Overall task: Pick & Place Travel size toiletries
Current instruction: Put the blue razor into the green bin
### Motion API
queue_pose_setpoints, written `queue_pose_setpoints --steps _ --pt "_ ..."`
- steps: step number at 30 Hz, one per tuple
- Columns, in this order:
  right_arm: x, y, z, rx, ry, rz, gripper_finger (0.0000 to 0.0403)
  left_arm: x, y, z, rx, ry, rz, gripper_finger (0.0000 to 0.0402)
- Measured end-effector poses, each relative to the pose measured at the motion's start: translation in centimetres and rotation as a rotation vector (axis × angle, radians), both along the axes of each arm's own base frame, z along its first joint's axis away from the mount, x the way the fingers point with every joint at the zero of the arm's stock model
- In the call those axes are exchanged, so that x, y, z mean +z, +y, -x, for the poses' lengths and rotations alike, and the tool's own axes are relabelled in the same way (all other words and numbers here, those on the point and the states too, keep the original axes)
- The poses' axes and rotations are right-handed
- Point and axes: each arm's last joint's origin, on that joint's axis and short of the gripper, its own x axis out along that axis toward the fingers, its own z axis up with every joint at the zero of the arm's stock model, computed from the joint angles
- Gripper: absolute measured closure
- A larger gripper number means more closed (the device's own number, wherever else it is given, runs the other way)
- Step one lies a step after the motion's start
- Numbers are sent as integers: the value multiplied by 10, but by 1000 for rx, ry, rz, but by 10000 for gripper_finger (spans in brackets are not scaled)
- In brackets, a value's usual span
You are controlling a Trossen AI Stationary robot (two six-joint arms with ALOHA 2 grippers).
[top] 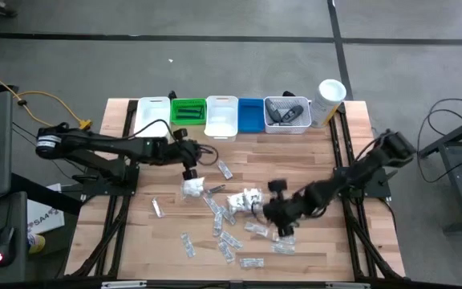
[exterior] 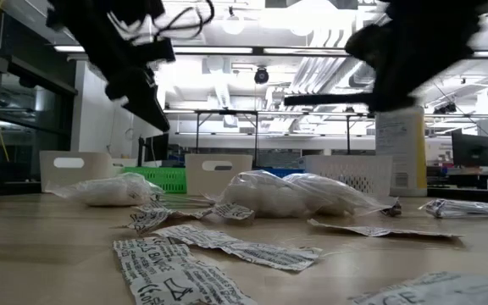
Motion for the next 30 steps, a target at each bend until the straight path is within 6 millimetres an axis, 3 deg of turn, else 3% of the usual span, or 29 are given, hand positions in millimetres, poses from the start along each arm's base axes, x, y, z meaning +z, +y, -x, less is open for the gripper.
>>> queue_pose_setpoints --steps 4,9,22,25,30 --pt "18 -35 -3 -124 -75 117 378 -9 21 -1 -98 -99 52 264" --pt "22 -68 -22 -205 -157 177 378 -6 36 -4 -232 -251 93 264" --pt "19 -131 -42 -238 -184 120 378 -2 38 -6 -261 -301 88 263" --pt "13 -143 -46 -237 -172 72 378 -1 35 -7 -289 -281 32 258" --pt "2 -165 -57 -266 -197 9 378 1 24 -11 -245 -193 -229 224"
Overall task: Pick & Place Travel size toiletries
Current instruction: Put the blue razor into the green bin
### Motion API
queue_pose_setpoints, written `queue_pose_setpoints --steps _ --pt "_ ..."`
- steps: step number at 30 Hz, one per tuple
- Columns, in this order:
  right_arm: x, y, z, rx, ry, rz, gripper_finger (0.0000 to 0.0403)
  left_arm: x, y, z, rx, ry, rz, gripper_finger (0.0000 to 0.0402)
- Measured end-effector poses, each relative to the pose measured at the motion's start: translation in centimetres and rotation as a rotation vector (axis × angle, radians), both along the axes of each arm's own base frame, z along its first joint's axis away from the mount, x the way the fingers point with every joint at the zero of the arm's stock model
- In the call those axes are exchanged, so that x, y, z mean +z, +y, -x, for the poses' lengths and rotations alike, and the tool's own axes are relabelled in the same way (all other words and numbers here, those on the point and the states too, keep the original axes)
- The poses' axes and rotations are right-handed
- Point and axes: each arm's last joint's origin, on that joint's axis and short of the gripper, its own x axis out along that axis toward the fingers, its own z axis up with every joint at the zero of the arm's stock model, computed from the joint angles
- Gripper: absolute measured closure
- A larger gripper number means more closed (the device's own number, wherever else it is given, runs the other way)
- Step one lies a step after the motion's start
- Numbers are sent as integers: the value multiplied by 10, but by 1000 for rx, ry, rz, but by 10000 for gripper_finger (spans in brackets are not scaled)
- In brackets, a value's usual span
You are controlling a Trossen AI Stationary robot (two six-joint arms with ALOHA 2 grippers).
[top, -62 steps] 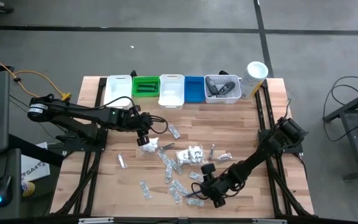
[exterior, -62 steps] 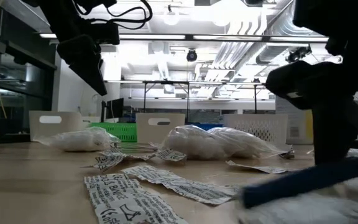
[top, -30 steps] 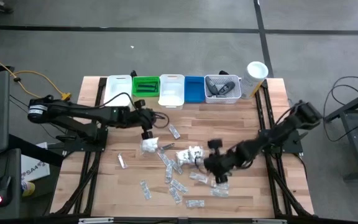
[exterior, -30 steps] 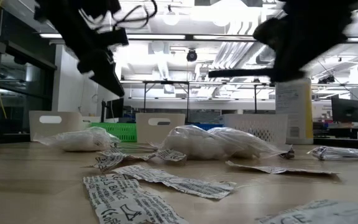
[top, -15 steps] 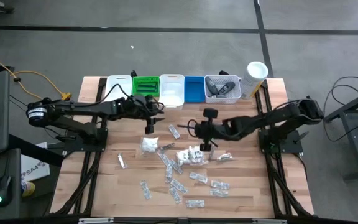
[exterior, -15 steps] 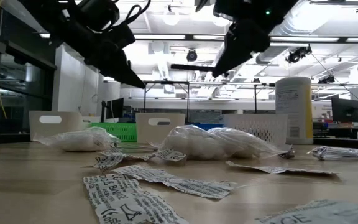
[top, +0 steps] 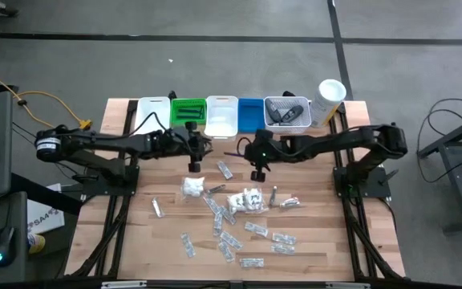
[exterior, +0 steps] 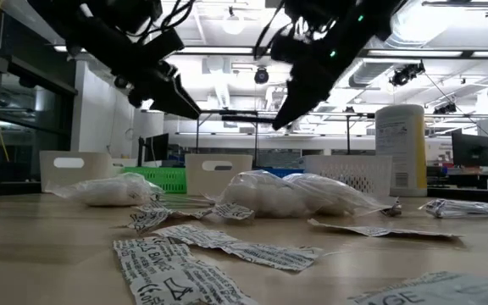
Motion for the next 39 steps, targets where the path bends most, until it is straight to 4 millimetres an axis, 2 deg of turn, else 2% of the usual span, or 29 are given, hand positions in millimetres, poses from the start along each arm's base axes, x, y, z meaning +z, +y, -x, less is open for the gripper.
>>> queue_pose_setpoints --steps 3,7,15,21,26,36,39 --pt "-1 -14 -5 -33 -53 4 378 4 -6 -3 55 0 -148 192" --pt "4 -33 -8 -65 -130 -4 378 6 -7 -7 68 11 -248 163" --pt "2 -59 -10 -102 -213 -102 378 -2 -2 -22 95 112 -440 168" --pt "1 -61 -12 -106 -247 -153 378 -8 4 -43 152 200 -556 170" --pt "1 -61 -13 -126 -253 -173 378 -10 6 -55 161 215 -569 170" --pt "4 -62 -15 -136 -307 -193 378 -8 6 -56 155 233 -597 170" --pt "-3 -63 -22 -117 -335 -214 378 -8 6 -56 146 234 -600 170"
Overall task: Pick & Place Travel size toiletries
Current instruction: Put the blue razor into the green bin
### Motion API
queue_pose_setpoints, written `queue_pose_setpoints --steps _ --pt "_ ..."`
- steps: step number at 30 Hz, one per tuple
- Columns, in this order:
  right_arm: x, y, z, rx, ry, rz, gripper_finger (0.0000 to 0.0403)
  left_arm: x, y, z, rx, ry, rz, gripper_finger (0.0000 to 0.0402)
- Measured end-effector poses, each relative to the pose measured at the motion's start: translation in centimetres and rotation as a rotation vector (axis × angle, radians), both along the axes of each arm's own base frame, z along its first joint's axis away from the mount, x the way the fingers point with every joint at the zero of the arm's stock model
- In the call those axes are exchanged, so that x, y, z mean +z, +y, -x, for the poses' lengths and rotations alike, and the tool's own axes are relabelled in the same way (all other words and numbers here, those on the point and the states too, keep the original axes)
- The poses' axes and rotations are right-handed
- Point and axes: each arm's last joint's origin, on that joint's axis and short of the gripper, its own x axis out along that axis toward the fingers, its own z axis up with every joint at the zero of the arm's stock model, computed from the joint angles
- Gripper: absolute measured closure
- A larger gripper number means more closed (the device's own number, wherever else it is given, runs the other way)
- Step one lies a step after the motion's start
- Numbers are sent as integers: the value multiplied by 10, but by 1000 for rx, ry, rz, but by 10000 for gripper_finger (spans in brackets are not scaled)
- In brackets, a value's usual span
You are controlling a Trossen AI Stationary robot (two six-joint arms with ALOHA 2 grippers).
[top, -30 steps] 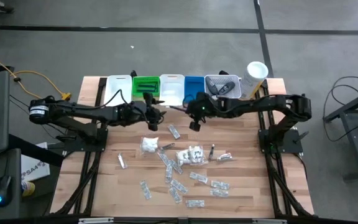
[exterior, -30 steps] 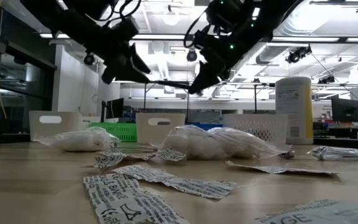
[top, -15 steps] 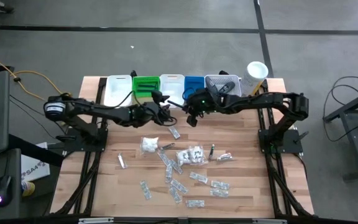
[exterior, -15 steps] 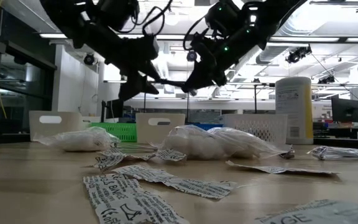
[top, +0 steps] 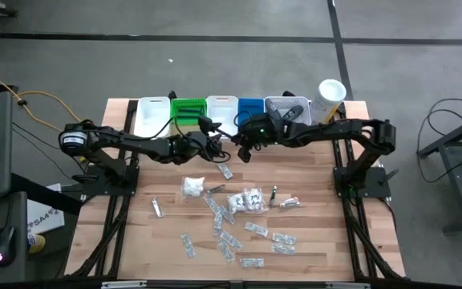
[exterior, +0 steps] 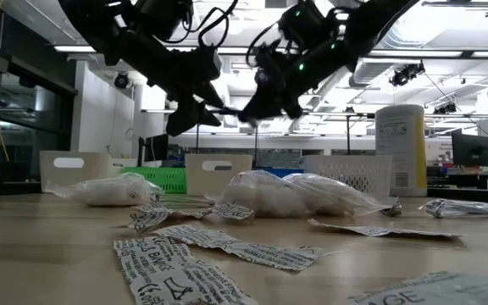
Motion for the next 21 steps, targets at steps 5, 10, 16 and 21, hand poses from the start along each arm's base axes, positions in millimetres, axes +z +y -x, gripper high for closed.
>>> queue_pose_setpoints --steps 5,10,16,21 --pt "-12 -1 -6 4 0 -20 378 -1 0 0 12 8 -4 170" --pt "-9 -1 -8 5 -38 -15 378 -3 0 2 13 39 0 170" --pt "-13 -2 -9 4 -28 -18 378 -3 0 2 11 39 1 192" --pt "-15 -2 -10 0 -23 -31 378 -5 0 2 -4 52 8 255"
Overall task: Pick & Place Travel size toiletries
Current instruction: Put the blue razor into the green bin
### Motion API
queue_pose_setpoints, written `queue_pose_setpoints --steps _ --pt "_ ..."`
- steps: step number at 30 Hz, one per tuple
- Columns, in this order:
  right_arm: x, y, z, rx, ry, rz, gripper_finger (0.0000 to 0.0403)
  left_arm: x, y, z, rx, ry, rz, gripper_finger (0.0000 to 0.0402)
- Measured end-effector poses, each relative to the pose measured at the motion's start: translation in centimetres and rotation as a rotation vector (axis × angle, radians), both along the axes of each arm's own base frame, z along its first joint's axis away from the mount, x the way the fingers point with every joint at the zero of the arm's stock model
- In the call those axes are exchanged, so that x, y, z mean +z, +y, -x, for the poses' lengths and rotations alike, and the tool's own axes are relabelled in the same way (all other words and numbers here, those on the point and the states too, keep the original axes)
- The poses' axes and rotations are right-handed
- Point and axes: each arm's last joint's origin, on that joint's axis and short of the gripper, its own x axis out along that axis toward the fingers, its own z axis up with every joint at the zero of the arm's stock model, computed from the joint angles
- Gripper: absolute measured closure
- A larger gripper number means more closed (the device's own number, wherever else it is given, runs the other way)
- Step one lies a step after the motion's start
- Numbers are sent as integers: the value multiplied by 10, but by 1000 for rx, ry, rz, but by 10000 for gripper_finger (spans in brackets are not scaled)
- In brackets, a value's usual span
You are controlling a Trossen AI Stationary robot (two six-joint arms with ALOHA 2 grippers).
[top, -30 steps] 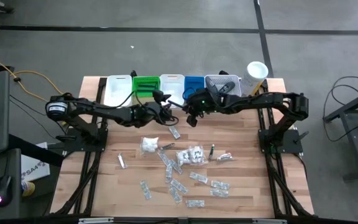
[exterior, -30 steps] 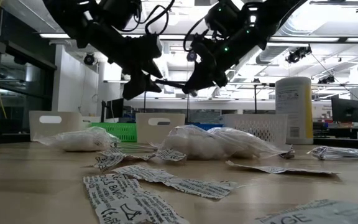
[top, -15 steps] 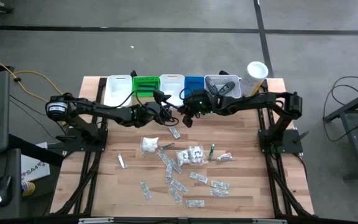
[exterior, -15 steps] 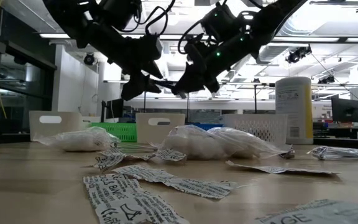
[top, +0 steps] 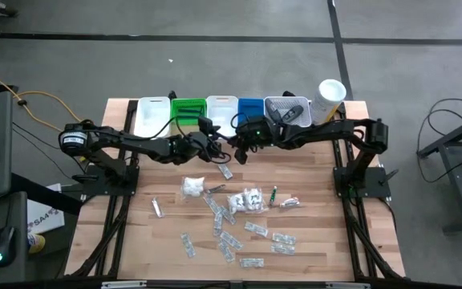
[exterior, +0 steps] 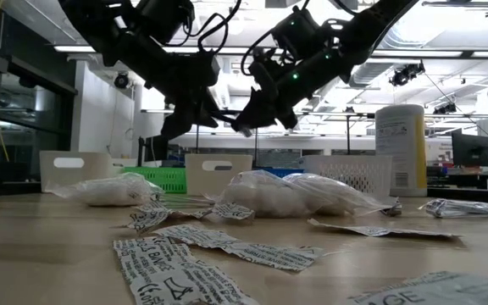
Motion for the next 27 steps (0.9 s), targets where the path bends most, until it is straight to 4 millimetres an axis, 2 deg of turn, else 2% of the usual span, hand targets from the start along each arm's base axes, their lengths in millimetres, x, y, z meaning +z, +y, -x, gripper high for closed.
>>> queue_pose_setpoints --steps 7,12,16,20,27 --pt "0 0 0 4 2 -2 378 -5 0 2 -14 60 -1 361" --pt "0 1 0 11 5 15 356 -8 -1 3 -10 86 15 371" --pt "3 0 0 0 -7 28 303 -7 -1 3 6 61 31 371" --pt "9 2 3 3 -10 29 234 -7 0 3 27 52 27 371" --pt "38 5 20 32 -16 52 123 -5 9 7 142 58 -19 371"
